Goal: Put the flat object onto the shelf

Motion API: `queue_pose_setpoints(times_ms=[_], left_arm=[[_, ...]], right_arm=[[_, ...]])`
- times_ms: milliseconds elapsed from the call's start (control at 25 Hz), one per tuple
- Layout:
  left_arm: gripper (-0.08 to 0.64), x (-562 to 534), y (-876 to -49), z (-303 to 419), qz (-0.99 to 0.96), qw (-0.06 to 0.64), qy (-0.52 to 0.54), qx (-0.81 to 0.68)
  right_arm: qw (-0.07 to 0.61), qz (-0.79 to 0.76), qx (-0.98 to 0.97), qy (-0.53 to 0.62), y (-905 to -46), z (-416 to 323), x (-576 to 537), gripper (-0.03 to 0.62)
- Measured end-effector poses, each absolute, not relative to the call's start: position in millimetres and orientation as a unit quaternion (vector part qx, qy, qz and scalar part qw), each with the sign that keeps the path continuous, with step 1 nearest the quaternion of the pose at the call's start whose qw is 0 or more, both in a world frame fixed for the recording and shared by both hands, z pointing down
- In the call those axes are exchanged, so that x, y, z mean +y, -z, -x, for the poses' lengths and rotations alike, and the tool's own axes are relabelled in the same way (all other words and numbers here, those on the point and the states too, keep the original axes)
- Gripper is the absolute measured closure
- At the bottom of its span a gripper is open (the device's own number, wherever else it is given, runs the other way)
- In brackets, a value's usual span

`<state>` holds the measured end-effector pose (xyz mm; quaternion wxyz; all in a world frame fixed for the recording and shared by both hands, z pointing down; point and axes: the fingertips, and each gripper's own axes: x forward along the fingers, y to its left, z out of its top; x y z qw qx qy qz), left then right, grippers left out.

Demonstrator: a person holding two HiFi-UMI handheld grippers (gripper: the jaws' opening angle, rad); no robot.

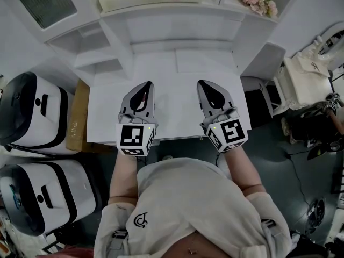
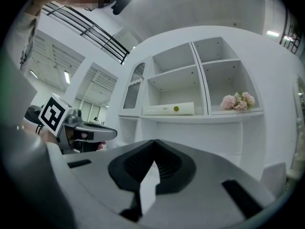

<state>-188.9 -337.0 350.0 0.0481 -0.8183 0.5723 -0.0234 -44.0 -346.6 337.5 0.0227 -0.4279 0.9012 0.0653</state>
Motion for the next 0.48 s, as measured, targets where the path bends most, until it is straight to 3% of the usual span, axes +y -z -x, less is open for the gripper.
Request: queue_pose_setpoints(times_ms=[480], left_arm=[[0.548, -336.3, -346.0, 206.2, 0.813, 0.061, 0.023, 0.578]], right_arm=[[0.023, 0.420, 0.904, -0.078, -333.2, 57.0, -350.1, 0.586]])
